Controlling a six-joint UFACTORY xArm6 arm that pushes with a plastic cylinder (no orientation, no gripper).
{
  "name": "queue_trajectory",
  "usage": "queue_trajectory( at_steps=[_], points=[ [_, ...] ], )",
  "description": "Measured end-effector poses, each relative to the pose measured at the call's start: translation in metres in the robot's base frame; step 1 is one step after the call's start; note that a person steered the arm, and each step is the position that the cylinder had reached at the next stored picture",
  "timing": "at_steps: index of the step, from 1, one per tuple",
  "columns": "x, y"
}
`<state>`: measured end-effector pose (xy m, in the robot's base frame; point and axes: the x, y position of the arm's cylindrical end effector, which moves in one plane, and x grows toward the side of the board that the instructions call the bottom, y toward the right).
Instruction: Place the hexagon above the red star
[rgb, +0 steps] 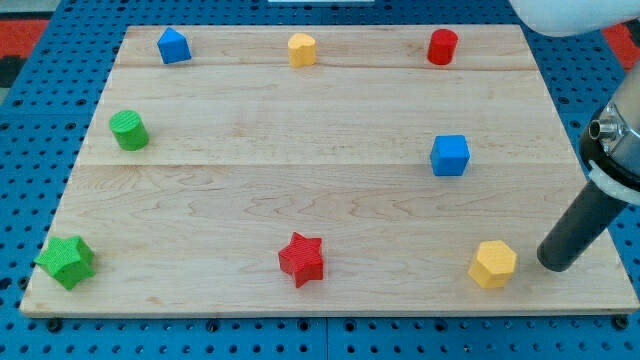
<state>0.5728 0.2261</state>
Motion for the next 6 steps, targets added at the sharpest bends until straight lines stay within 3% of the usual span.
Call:
queue_trajectory(
  at_steps=[3,4,5,6],
  points=[
    [0.016,-0.008],
    [0.016,-0.080],
    [0.011,-0.100],
    [-0.040,-0.123]
  ],
)
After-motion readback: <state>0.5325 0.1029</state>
